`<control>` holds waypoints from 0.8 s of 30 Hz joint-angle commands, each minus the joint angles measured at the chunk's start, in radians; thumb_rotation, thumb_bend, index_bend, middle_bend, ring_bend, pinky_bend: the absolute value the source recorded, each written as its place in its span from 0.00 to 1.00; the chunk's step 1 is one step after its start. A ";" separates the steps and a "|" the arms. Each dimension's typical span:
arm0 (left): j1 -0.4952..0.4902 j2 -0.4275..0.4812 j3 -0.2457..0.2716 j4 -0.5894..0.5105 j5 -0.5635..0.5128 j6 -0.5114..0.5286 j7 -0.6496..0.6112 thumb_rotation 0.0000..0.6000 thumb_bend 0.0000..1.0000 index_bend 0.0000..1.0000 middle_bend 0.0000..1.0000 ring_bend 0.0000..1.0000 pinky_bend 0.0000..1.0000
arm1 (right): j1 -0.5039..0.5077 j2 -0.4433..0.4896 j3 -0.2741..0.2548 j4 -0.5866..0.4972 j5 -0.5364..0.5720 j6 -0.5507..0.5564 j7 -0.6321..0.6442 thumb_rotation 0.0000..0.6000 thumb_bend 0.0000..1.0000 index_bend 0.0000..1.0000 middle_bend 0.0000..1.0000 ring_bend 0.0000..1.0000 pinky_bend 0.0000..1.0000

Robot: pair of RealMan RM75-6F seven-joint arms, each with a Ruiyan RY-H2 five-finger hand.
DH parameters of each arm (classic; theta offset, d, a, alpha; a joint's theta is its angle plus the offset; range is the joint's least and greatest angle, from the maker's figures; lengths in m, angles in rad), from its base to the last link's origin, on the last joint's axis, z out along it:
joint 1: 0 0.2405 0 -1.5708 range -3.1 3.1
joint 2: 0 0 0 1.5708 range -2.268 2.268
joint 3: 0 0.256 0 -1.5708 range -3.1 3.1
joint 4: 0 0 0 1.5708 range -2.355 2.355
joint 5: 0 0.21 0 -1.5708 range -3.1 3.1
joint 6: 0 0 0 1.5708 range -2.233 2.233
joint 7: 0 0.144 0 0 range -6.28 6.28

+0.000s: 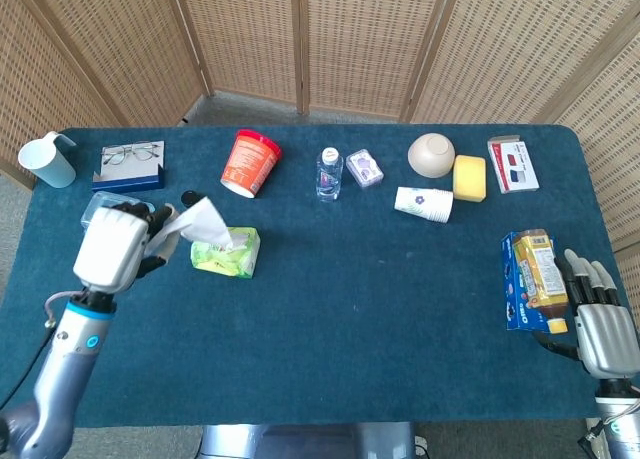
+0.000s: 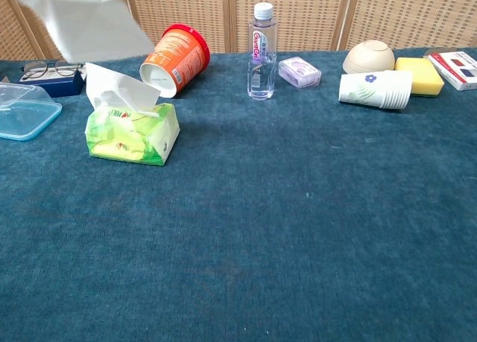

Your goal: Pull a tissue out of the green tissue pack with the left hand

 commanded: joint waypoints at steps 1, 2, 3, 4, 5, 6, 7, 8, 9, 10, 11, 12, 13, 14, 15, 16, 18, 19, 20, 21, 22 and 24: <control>0.062 0.039 0.110 0.035 0.103 -0.020 -0.050 1.00 0.51 0.77 0.80 0.66 0.69 | -0.001 0.000 -0.001 -0.001 -0.001 0.001 -0.002 1.00 0.00 0.00 0.00 0.00 0.00; 0.074 0.033 0.128 0.059 0.119 -0.017 -0.042 1.00 0.51 0.77 0.80 0.66 0.69 | -0.001 0.000 -0.001 -0.002 -0.002 0.002 -0.003 1.00 0.00 0.00 0.00 0.00 0.00; 0.094 0.015 0.149 0.098 0.135 -0.003 -0.015 1.00 0.51 0.77 0.80 0.66 0.69 | -0.001 0.001 -0.001 -0.003 -0.003 0.003 -0.003 1.00 0.00 0.00 0.00 0.00 0.00; 0.109 -0.005 0.163 0.127 0.145 0.007 0.001 1.00 0.51 0.77 0.80 0.66 0.69 | -0.002 0.001 -0.001 -0.004 -0.004 0.004 -0.003 1.00 0.00 0.00 0.00 0.00 0.00; 0.128 -0.032 0.183 0.165 0.152 0.014 0.003 1.00 0.51 0.77 0.80 0.66 0.69 | -0.002 0.002 -0.001 -0.005 -0.005 0.006 -0.004 1.00 0.00 0.00 0.00 0.00 0.00; 0.142 -0.052 0.200 0.195 0.151 0.011 -0.006 1.00 0.51 0.77 0.80 0.66 0.69 | -0.003 0.002 -0.001 -0.005 -0.005 0.007 -0.003 1.00 0.00 0.00 0.00 0.00 0.00; 0.156 -0.073 0.216 0.236 0.151 0.006 -0.026 1.00 0.51 0.77 0.80 0.66 0.69 | -0.003 0.002 -0.001 -0.005 -0.005 0.008 -0.002 1.00 0.00 0.00 0.00 0.00 0.00; 0.164 -0.086 0.225 0.262 0.152 0.003 -0.039 1.00 0.51 0.77 0.80 0.66 0.69 | -0.003 0.003 -0.001 -0.005 -0.004 0.008 -0.002 1.00 0.00 0.00 0.00 0.00 0.00; 0.171 -0.098 0.235 0.290 0.154 -0.002 -0.052 1.00 0.51 0.77 0.80 0.66 0.69 | -0.003 0.003 -0.001 -0.005 -0.004 0.007 -0.001 1.00 0.00 0.00 0.00 0.00 0.00; 0.183 -0.111 0.249 0.321 0.157 -0.007 -0.068 1.00 0.51 0.77 0.80 0.66 0.69 | -0.003 0.004 -0.002 -0.005 -0.004 0.007 -0.001 1.00 0.00 0.00 0.00 0.00 0.00; 0.190 -0.118 0.257 0.340 0.161 -0.008 -0.076 1.00 0.51 0.77 0.80 0.66 0.69 | -0.003 0.004 -0.002 -0.006 -0.005 0.006 -0.001 1.00 0.00 0.00 0.00 0.00 0.00; 0.199 -0.123 0.271 0.358 0.164 -0.013 -0.085 1.00 0.50 0.76 0.79 0.65 0.69 | -0.003 0.004 -0.002 -0.006 -0.005 0.006 -0.001 1.00 0.00 0.00 0.00 0.00 0.00; 0.211 -0.128 0.285 0.377 0.169 -0.015 -0.097 1.00 0.50 0.76 0.79 0.65 0.68 | -0.002 0.004 -0.002 -0.006 -0.004 0.006 -0.001 1.00 0.00 0.00 0.00 0.00 0.00; 0.220 -0.127 0.302 0.389 0.172 -0.023 -0.096 1.00 0.49 0.72 0.75 0.62 0.65 | -0.002 0.003 -0.001 -0.006 -0.004 0.005 -0.002 1.00 0.00 0.00 0.00 0.00 0.00; 0.228 -0.124 0.313 0.395 0.173 -0.030 -0.093 1.00 0.47 0.65 0.66 0.55 0.58 | -0.002 0.003 -0.001 -0.005 -0.003 0.005 -0.004 1.00 0.00 0.00 0.00 0.00 0.00; 0.239 -0.115 0.331 0.391 0.171 -0.041 -0.081 1.00 0.46 0.58 0.57 0.47 0.52 | -0.002 0.001 -0.002 -0.005 -0.002 0.003 -0.006 1.00 0.00 0.00 0.00 0.00 0.00; 0.255 -0.106 0.340 0.379 0.177 -0.032 -0.068 1.00 0.40 0.29 0.29 0.21 0.33 | -0.001 0.001 -0.003 -0.006 -0.003 0.002 -0.008 1.00 0.00 0.00 0.00 0.00 0.00; 0.269 -0.104 0.342 0.379 0.193 -0.005 -0.060 1.00 0.37 0.21 0.22 0.14 0.28 | -0.002 0.001 -0.003 -0.007 -0.004 0.002 -0.010 1.00 0.00 0.00 0.00 0.00 0.00; 0.277 -0.105 0.343 0.380 0.201 0.008 -0.058 1.00 0.33 0.11 0.15 0.07 0.23 | -0.002 0.001 -0.003 -0.008 -0.004 0.003 -0.011 1.00 0.00 0.00 0.00 0.00 0.00; 0.288 -0.103 0.344 0.379 0.214 0.030 -0.061 0.99 0.29 0.06 0.09 0.03 0.18 | -0.002 0.001 -0.004 -0.008 -0.005 0.004 -0.012 1.00 0.00 0.00 0.00 0.00 0.00; 0.294 -0.101 0.344 0.378 0.223 0.044 -0.068 0.96 0.26 0.03 0.06 0.01 0.15 | -0.002 0.001 -0.004 -0.008 -0.006 0.004 -0.013 1.00 0.00 0.00 0.00 0.00 0.00; 0.310 -0.093 0.342 0.371 0.242 0.082 -0.095 0.83 0.18 0.00 0.00 0.00 0.08 | -0.002 0.001 -0.004 -0.009 -0.006 0.004 -0.013 1.00 0.00 0.00 0.00 0.00 0.00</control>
